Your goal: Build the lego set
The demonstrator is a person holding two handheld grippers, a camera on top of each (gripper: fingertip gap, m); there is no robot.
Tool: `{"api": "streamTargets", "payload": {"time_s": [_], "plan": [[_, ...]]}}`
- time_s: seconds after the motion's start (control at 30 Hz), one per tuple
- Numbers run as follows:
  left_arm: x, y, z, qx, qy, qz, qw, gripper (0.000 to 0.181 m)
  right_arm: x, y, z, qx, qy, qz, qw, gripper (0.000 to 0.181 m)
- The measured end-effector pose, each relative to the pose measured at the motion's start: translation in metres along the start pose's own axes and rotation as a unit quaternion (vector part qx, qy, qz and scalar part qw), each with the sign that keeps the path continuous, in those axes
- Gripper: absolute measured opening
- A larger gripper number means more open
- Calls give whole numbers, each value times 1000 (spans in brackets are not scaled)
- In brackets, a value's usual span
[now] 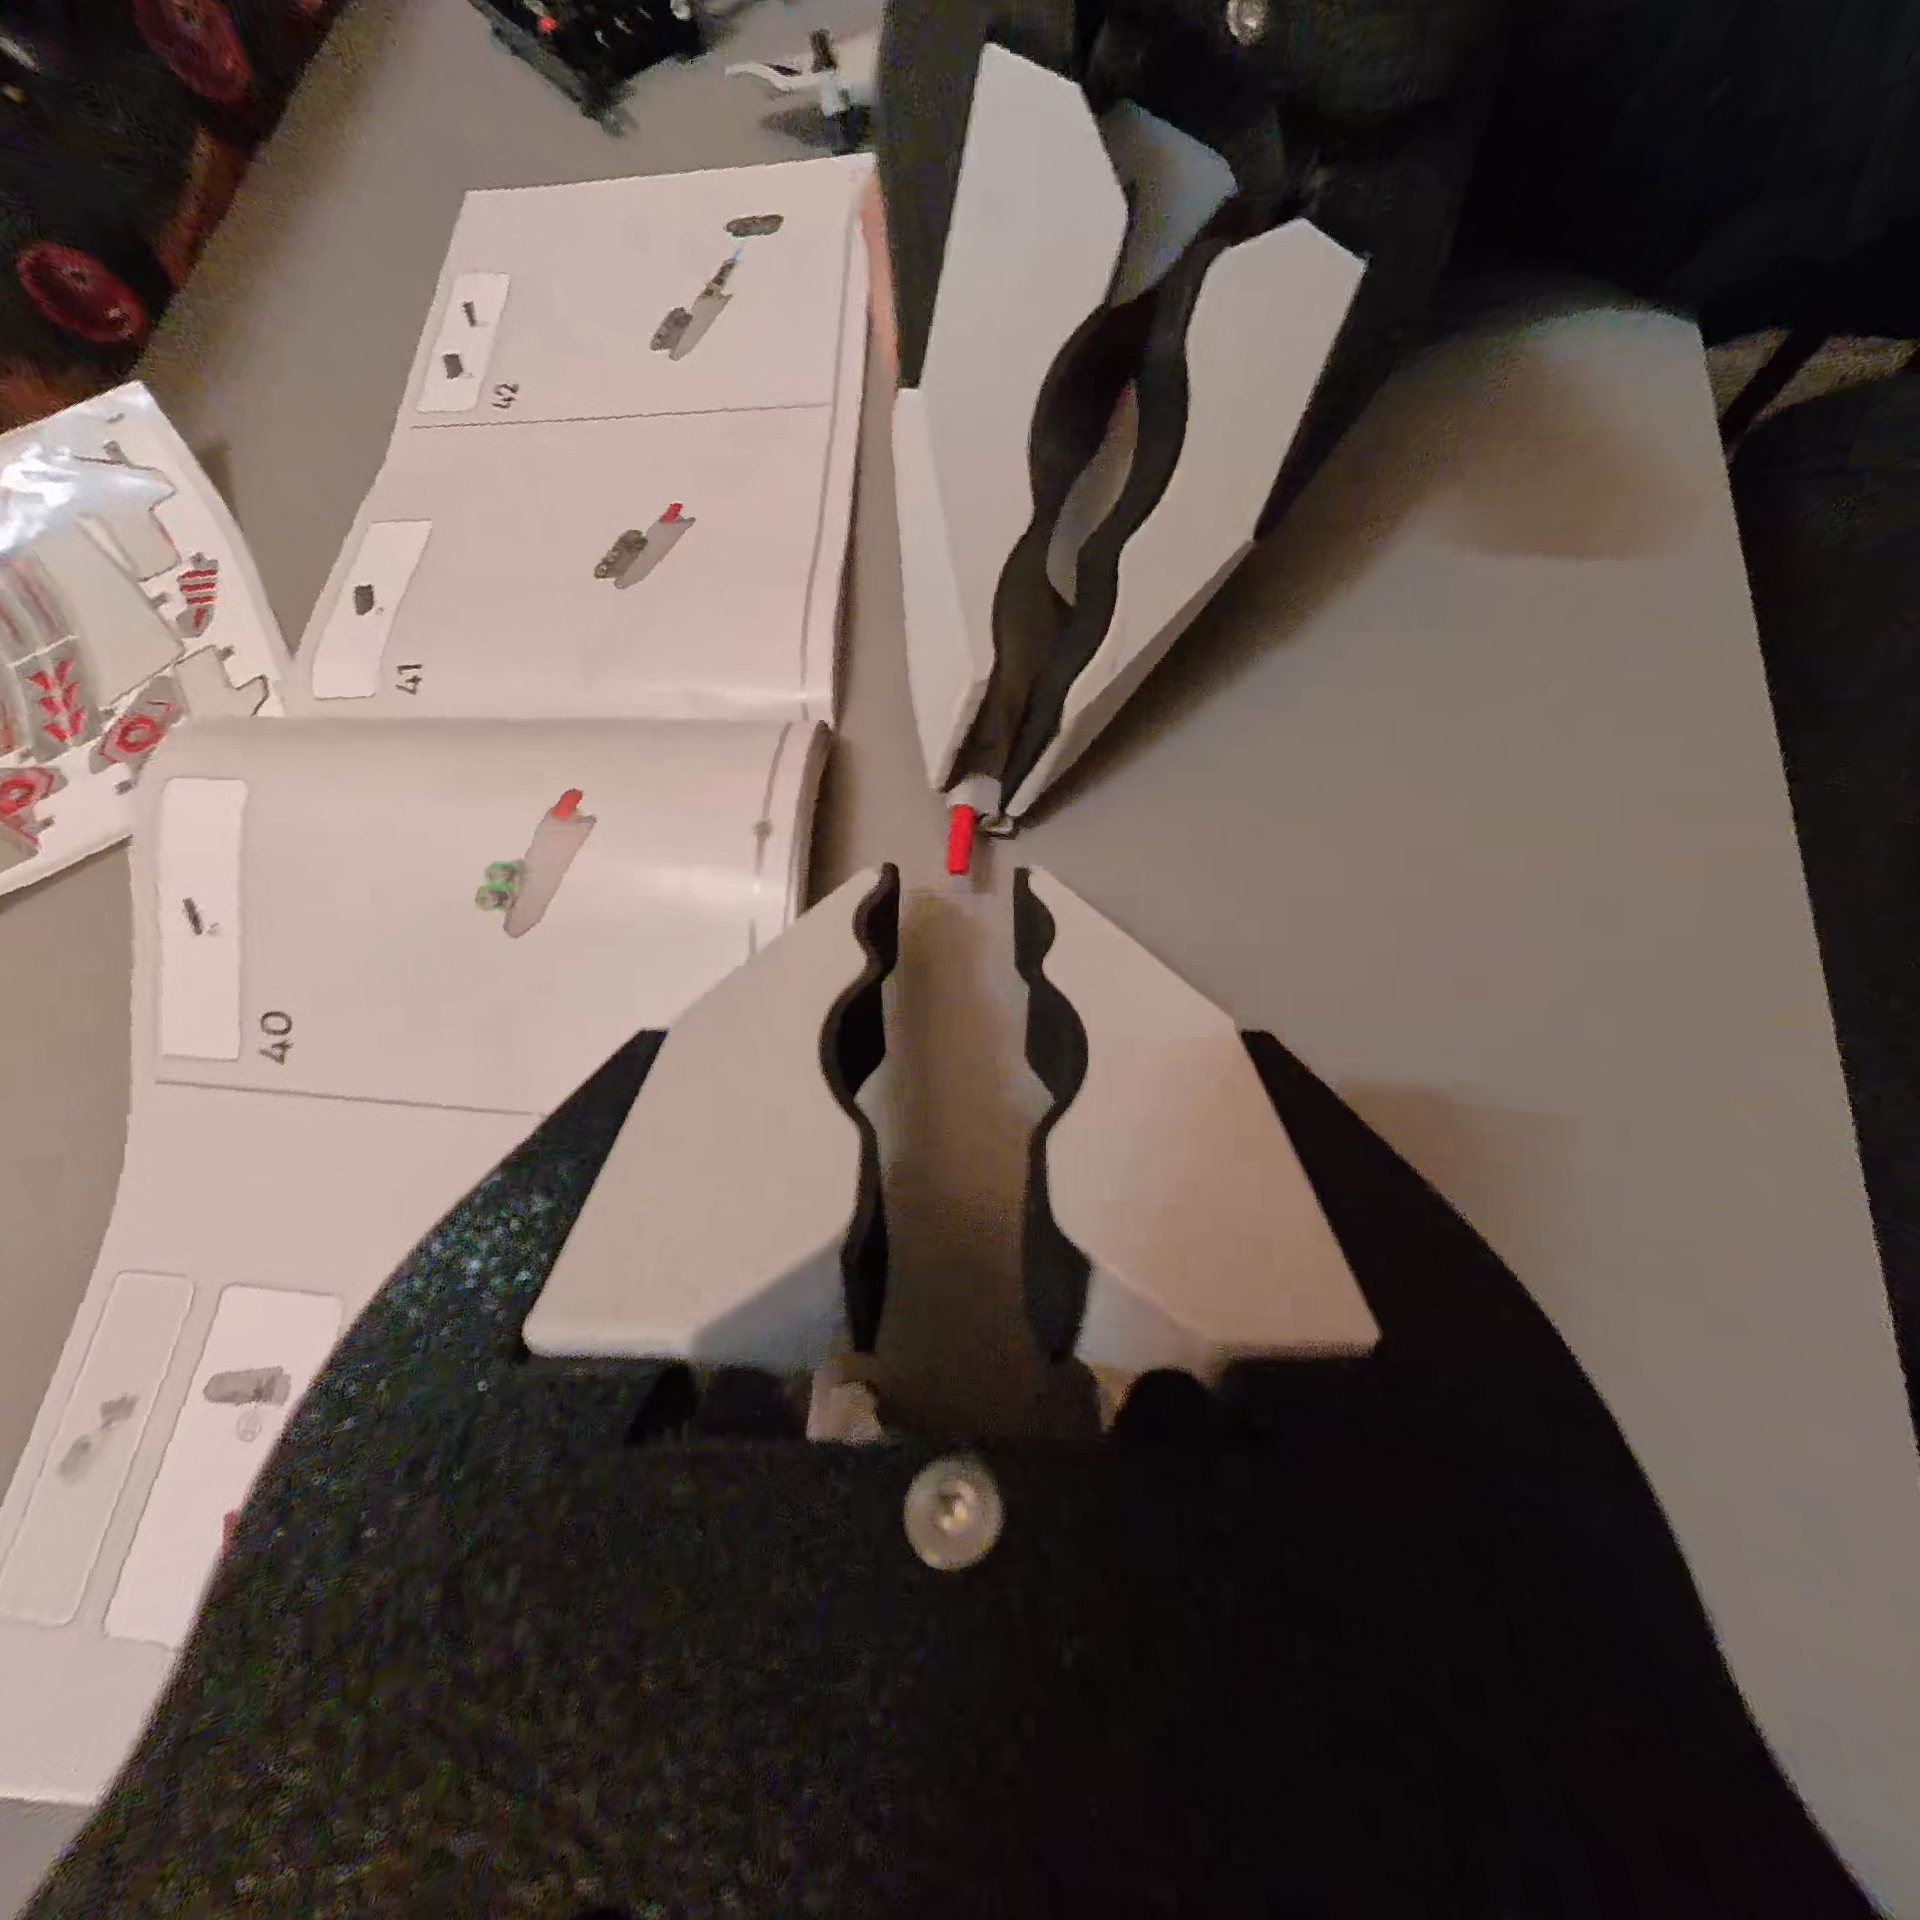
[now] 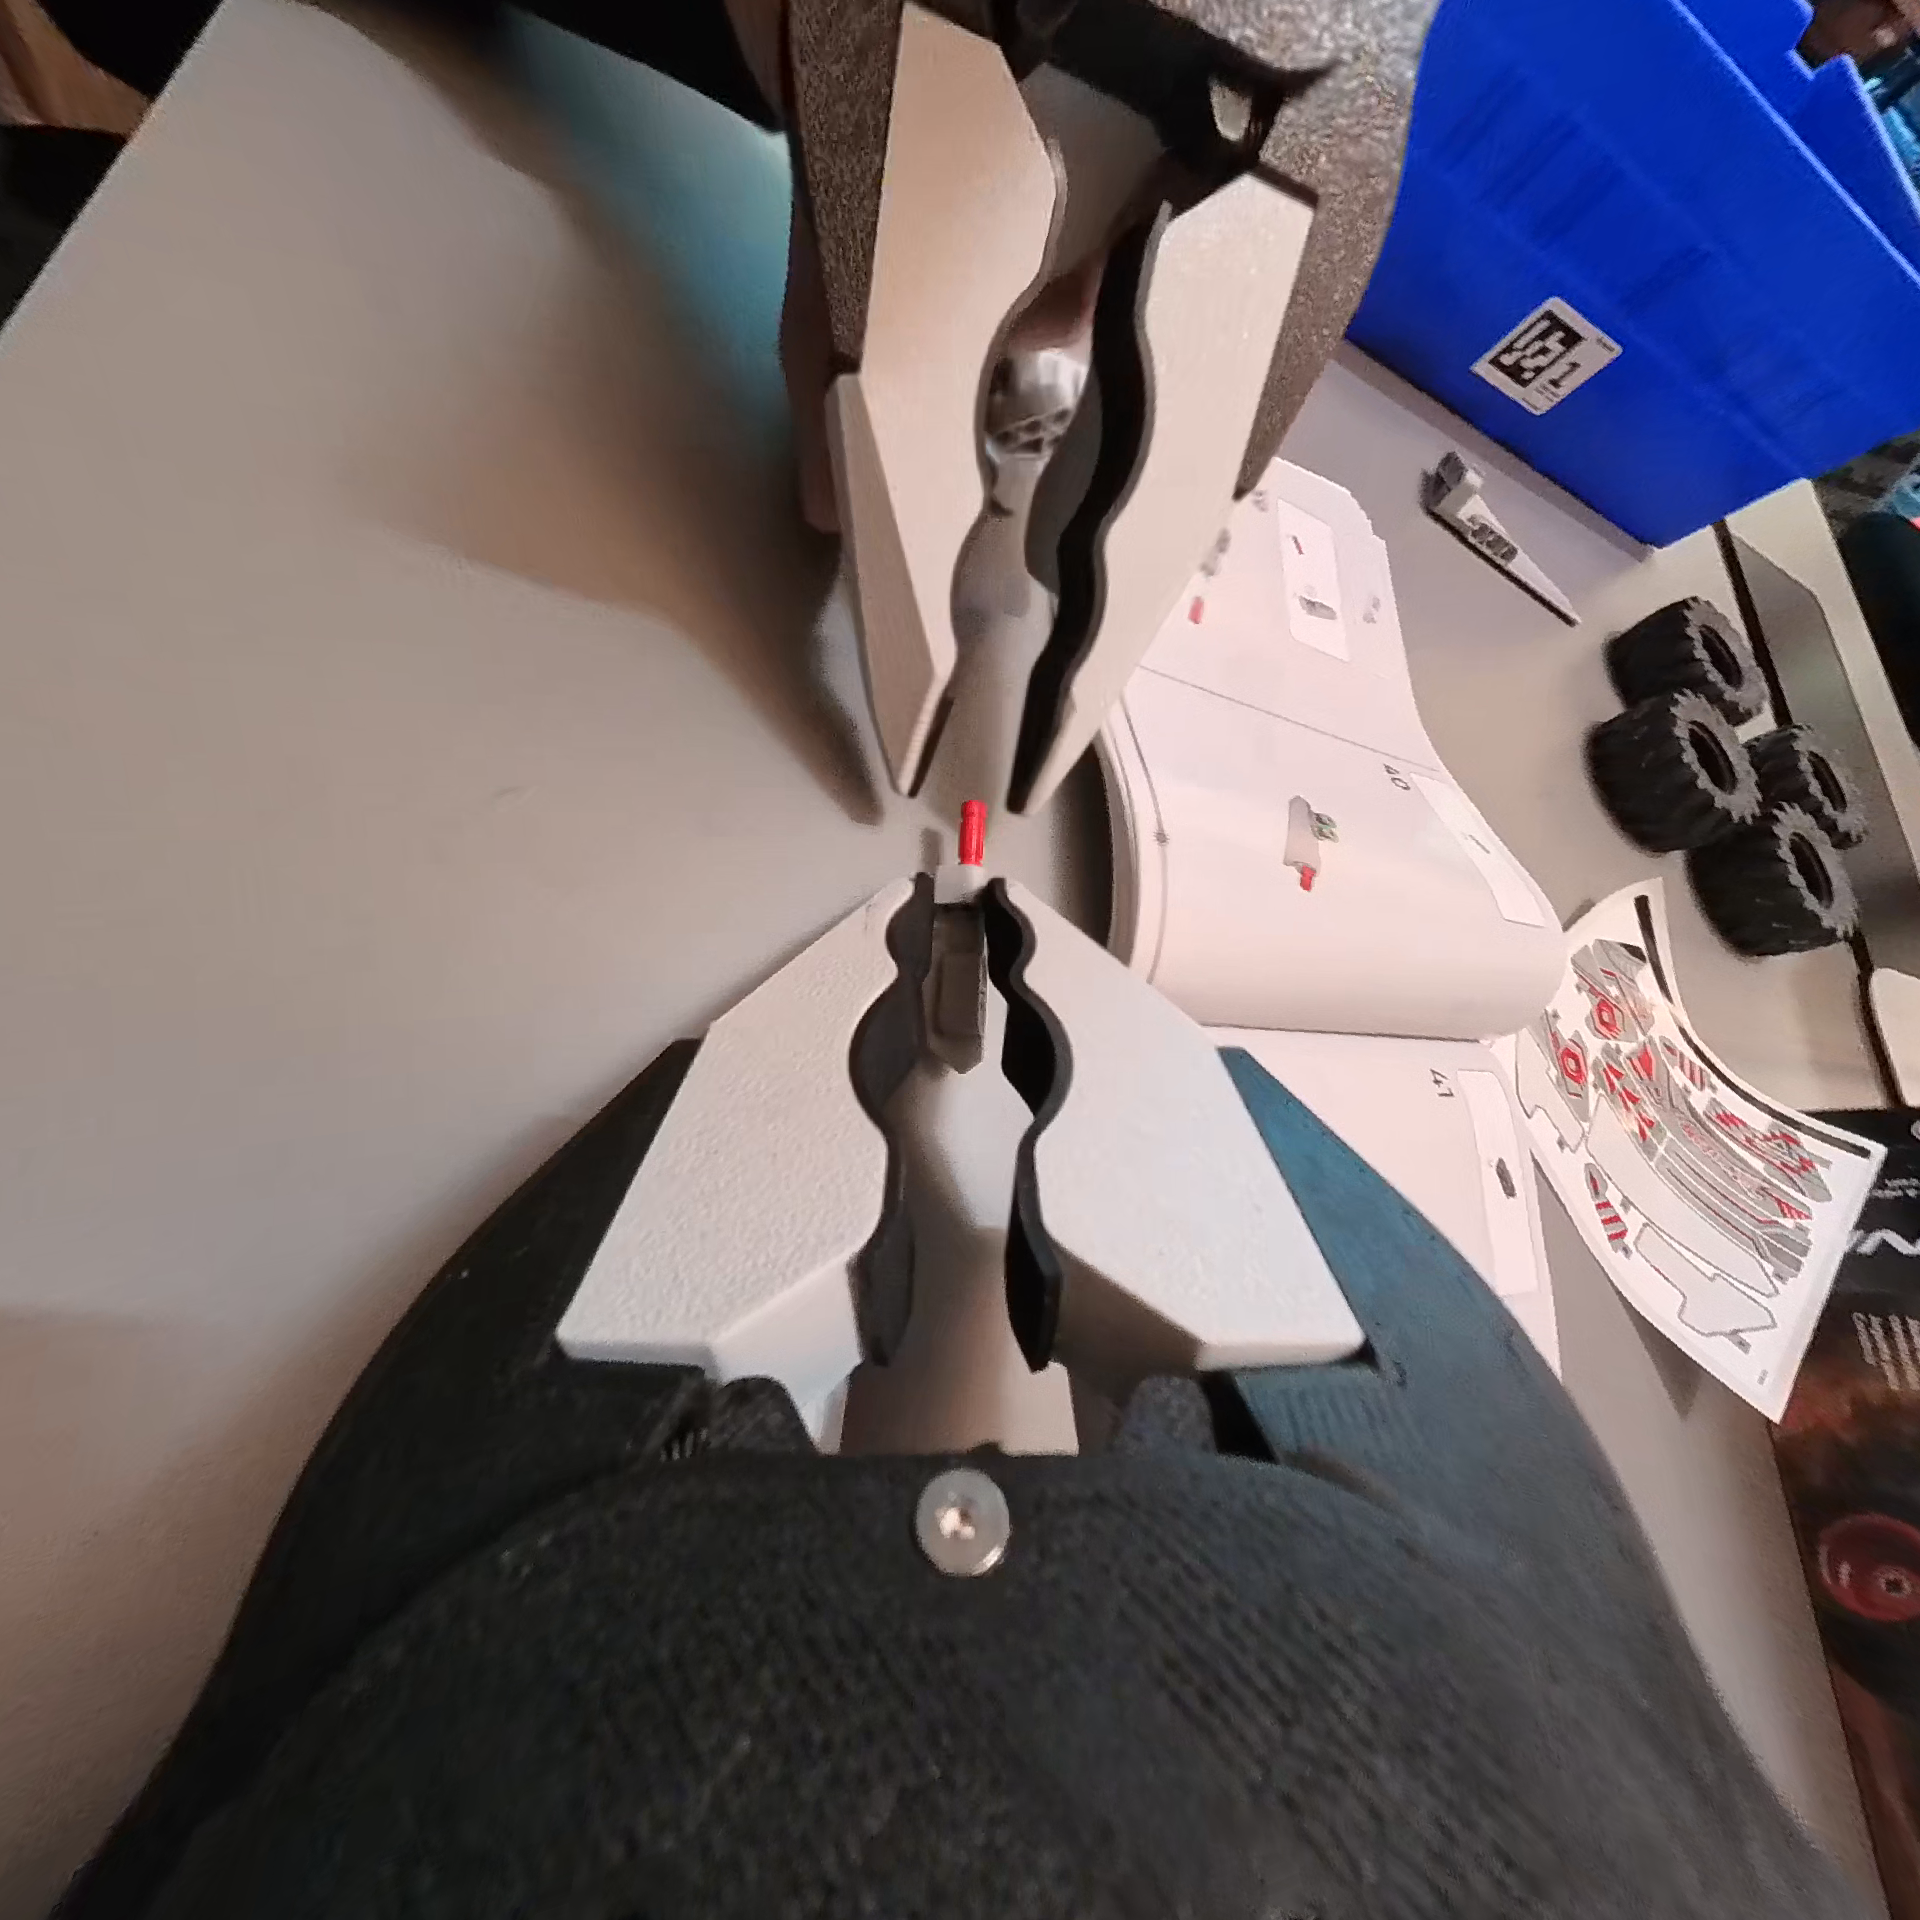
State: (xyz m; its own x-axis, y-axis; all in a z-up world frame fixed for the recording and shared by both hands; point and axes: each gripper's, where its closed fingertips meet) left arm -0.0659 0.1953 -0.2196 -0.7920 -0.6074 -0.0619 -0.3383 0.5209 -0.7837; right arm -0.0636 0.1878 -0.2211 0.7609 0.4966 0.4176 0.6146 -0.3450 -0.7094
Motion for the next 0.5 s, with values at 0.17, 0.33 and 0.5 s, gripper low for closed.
{"api": "streamTargets", "payload": {"time_s": [0.17, 0.33, 0.5], "plan": [[-41, -28, -15, 82, -145, -74, 983, 35, 30, -5, -5, -3, 112, 18, 994, 9], [-53, -66, -42, 177, -281, -4, 943, 41, 70, -23, -30, 39, 258, 77, 962, 9], [-45, -87, -52, 184, -355, 129, 907, 47, 84, -49, -57, 198, 240, 239, 920, 9]]}}
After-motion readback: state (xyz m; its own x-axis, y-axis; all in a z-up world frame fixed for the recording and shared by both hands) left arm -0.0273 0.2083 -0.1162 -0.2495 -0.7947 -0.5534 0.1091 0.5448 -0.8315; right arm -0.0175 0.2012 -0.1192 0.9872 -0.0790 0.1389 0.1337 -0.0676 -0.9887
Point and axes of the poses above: each gripper's, where its closed fingertips meet, z out along the fingers, y out of its underside, x = y × z across the jaws
